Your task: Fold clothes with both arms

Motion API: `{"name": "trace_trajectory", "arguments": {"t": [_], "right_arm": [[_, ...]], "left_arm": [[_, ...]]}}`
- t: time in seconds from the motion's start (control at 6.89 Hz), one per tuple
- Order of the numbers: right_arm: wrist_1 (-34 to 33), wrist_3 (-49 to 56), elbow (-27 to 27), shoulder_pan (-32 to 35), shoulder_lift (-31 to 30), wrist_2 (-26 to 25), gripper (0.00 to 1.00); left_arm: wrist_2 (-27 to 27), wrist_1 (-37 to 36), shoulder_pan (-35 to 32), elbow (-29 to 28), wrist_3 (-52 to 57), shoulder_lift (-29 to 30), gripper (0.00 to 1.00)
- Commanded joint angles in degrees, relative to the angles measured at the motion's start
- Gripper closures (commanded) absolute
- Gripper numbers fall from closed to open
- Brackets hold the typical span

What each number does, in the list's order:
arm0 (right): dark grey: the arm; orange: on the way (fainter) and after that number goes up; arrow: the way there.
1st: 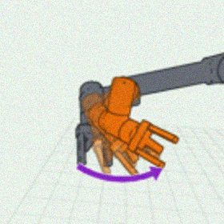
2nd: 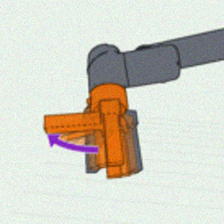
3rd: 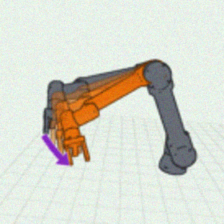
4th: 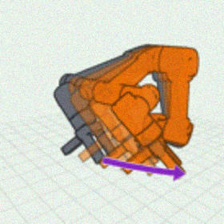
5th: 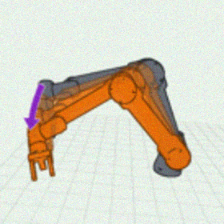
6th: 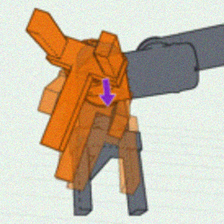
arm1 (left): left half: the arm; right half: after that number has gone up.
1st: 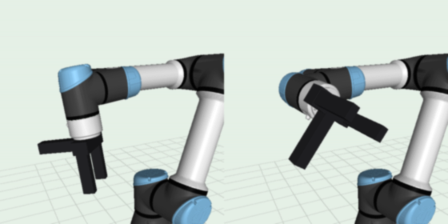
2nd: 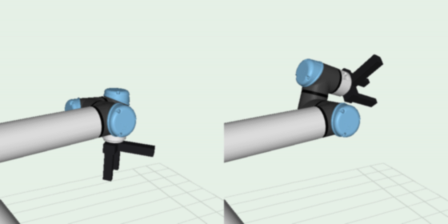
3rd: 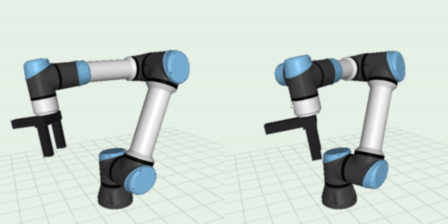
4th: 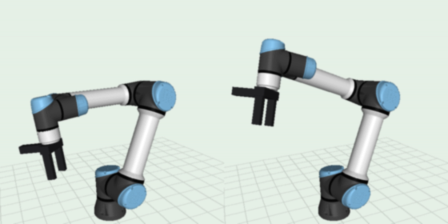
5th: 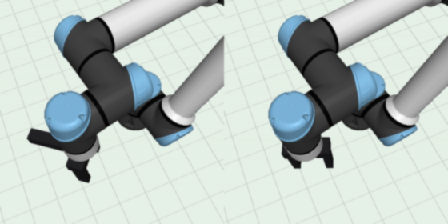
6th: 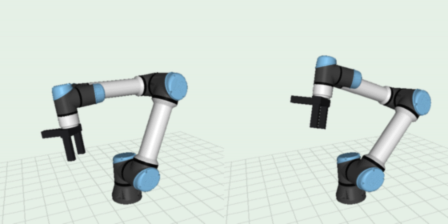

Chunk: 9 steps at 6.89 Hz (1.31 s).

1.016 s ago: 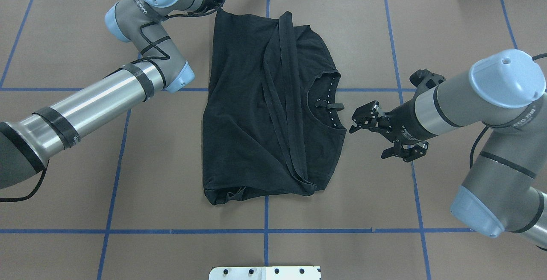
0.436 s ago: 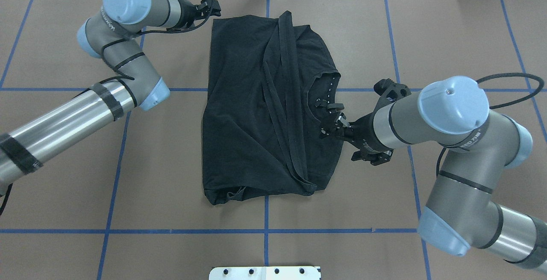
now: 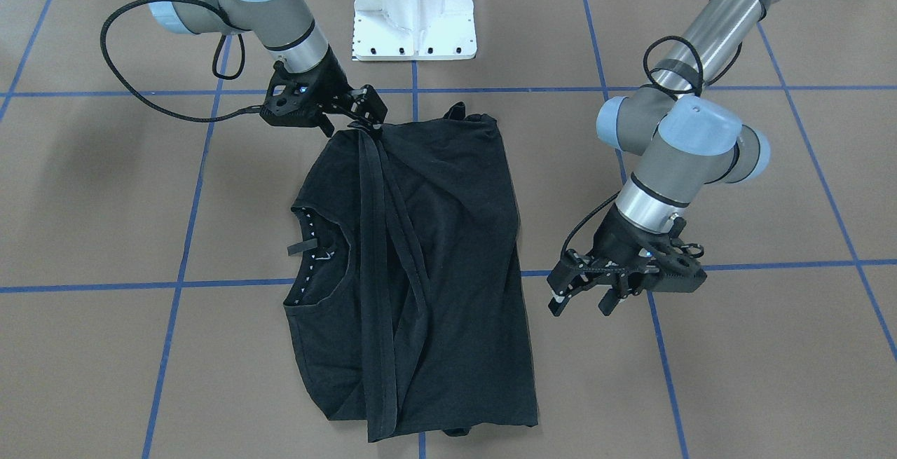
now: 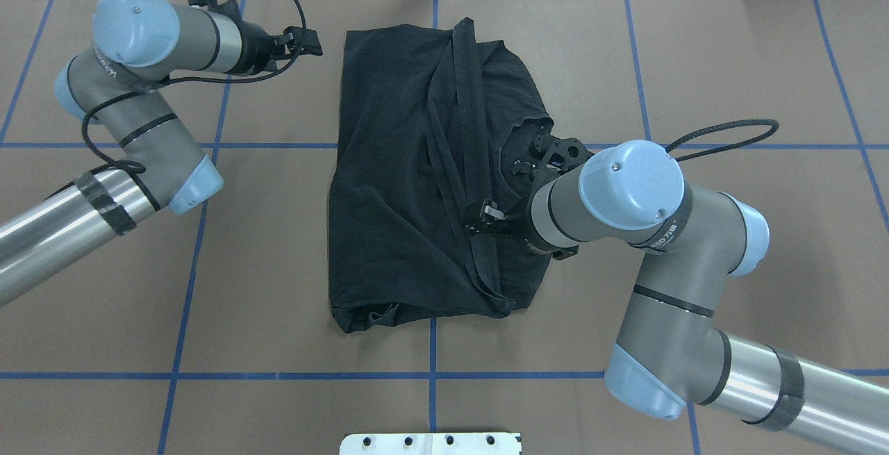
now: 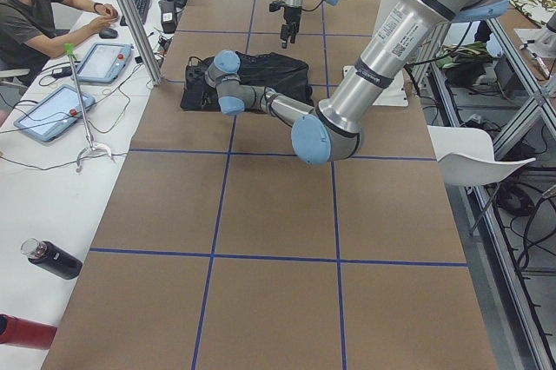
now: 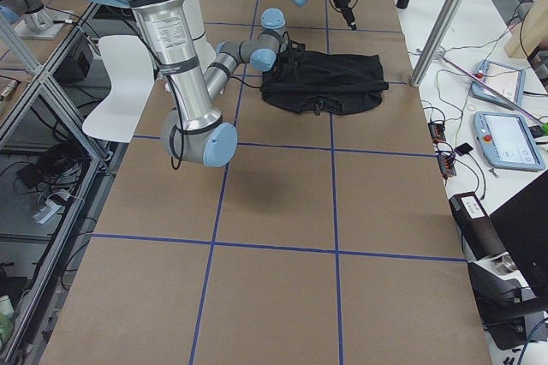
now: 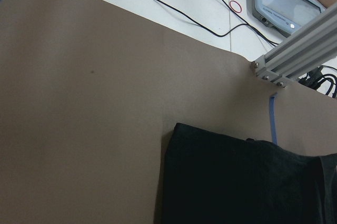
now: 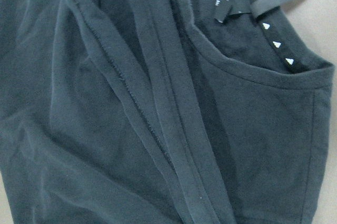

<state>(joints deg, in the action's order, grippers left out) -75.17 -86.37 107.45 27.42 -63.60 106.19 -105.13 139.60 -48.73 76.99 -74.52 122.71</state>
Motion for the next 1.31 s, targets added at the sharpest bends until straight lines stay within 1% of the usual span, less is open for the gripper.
{"name": "trace_trajectory", "arguments": {"t": [0.0, 0.15, 0.29, 0.58, 0.87, 1.02, 1.16], "right_arm": [[-1.1, 15.9, -1.6, -1.4, 2.2, -2.7, 0.32], [-1.1, 24.2, -2.9, -3.1, 2.7, -6.6, 0.46], [-1.1, 30.9, -2.9, -3.7, 2.7, -7.9, 0.49], [-1.2, 36.4, -3.0, -6.8, 2.8, -12.4, 0.49], [-1.0, 36.7, -5.6, -9.2, 3.7, -16.6, 0.51], [-1.0, 36.9, -5.8, -9.3, 3.6, -16.6, 0.54], [-1.0, 36.8, -5.8, -9.8, 3.7, -16.7, 0.6]], "left_arm": [[-1.5, -4.6, -0.1, 9.1, 1.7, -6.3, 0.0], [-1.6, -4.7, -0.2, 11.5, 1.7, -8.9, 0.0], [-1.6, -4.7, -0.2, 12.0, 1.7, -9.8, 0.0], [-1.5, -4.7, -0.2, 11.9, 1.7, -9.9, 0.0], [-1.5, -4.7, -0.1, 11.6, 1.7, -9.9, 0.0], [-1.5, -4.7, -0.1, 11.4, 1.7, -9.9, 0.0], [-1.4, -4.7, -0.1, 11.3, 1.6, -9.8, 0.0]]}}
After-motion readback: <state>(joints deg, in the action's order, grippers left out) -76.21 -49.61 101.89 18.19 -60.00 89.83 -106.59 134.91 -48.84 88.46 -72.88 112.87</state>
